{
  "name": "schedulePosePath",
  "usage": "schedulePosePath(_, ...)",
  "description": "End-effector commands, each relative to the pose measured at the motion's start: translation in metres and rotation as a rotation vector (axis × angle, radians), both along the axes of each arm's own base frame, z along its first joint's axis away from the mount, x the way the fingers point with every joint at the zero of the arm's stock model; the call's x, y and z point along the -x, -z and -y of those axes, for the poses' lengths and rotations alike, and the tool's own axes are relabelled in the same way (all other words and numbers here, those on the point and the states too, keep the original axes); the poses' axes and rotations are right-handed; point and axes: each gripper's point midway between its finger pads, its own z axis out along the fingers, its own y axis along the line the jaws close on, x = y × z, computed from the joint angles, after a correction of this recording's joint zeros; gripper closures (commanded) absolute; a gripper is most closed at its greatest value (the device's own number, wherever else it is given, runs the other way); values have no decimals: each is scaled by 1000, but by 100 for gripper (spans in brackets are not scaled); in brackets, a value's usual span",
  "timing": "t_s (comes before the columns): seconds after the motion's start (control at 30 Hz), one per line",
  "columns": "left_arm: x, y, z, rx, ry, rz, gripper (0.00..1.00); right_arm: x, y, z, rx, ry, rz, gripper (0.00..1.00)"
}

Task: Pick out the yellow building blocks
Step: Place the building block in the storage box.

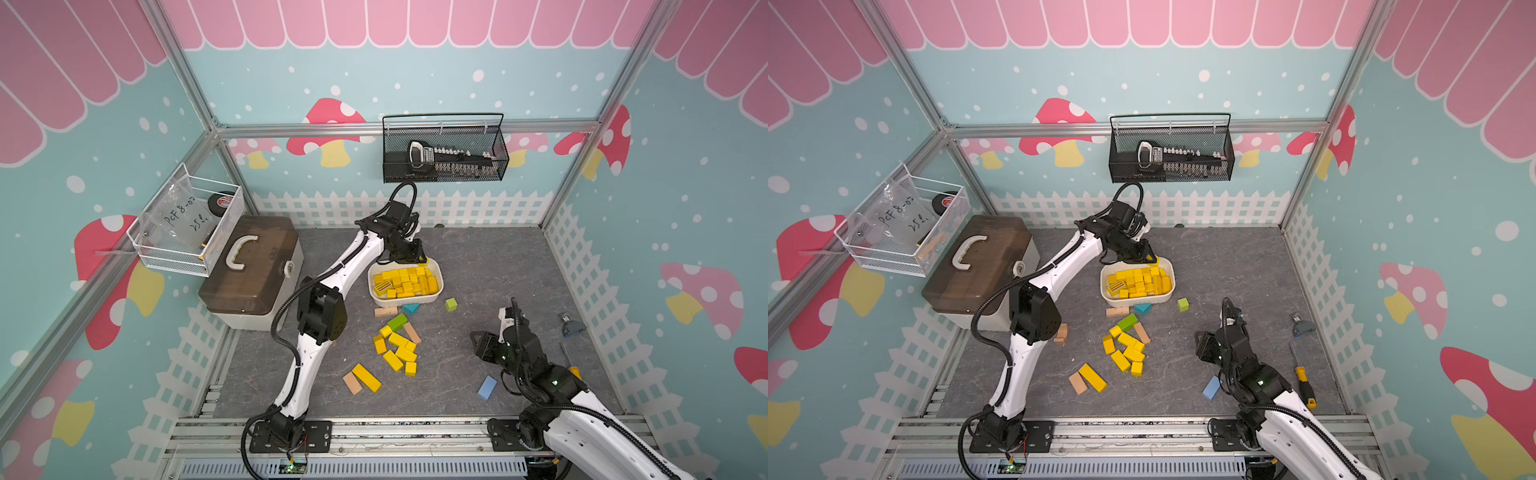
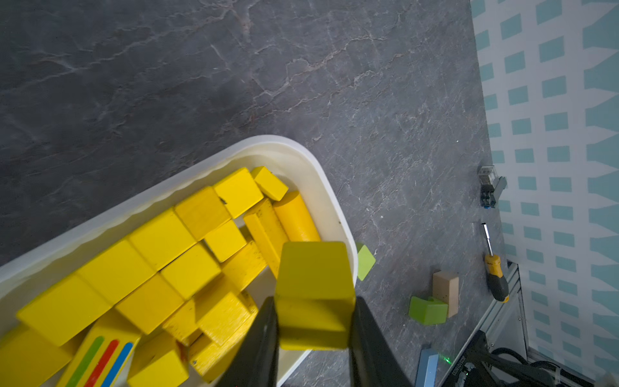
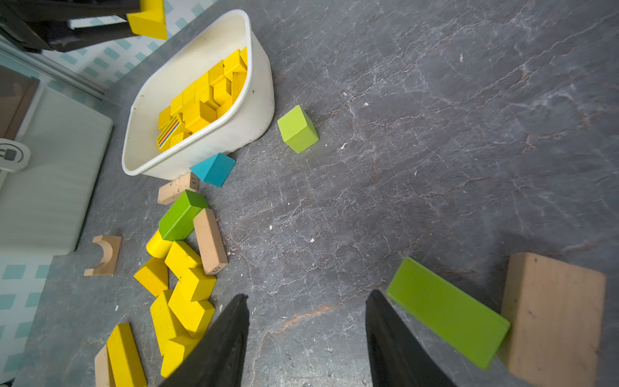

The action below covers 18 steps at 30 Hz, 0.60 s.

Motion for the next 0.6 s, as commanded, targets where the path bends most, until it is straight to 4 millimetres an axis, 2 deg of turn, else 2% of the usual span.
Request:
schedulePosePath(0.0,7,23,4,-17,-17,-98,69,2,5,9,5,41,-2,43)
schedulePosePath(0.3,-4,42,20,44,-54,-154,66,1,7,8,18,26,-12,43)
schedulePosePath(0.47,-8,52,21,47,-76,-165,65,2,5,8,11,26,-1,43)
schedulePosePath(0.57,-9,54,22,48,-78,-166,59,2,5,9,8,26,3,43)
